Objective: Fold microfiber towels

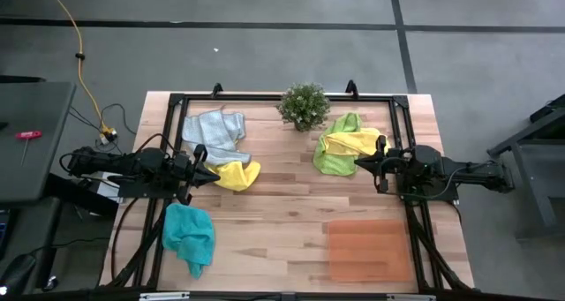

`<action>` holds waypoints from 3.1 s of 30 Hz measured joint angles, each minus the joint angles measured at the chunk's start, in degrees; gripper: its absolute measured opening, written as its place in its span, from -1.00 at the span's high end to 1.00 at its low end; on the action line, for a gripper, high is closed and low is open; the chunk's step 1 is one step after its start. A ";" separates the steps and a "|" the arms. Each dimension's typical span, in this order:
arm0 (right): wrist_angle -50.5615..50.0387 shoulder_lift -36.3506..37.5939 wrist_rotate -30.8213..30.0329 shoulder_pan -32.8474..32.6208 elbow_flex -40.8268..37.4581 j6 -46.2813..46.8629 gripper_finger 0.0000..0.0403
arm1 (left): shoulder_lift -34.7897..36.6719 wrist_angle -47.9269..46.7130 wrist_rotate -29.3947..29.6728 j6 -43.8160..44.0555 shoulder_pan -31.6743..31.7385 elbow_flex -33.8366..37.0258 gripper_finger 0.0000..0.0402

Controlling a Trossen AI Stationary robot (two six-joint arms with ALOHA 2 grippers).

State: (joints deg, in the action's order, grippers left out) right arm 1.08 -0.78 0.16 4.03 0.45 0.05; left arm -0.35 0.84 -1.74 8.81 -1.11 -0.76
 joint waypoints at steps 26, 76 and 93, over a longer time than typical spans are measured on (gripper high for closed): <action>-0.01 0.00 0.00 0.00 0.02 -0.01 1.00 | -0.01 -0.02 0.01 0.00 -0.01 -0.01 1.00; -0.02 -0.01 0.00 -0.01 0.02 -0.01 1.00 | 0.01 0.00 0.01 0.00 -0.02 -0.02 1.00; 17.60 -0.40 -2.47 -0.06 0.00 9.89 1.00 | -0.01 -0.02 0.01 -0.01 -0.01 -0.01 1.00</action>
State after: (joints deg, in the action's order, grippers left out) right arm 18.68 -1.17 -2.31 3.97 0.45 9.94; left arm -0.36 0.83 -1.73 8.80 -1.12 -0.77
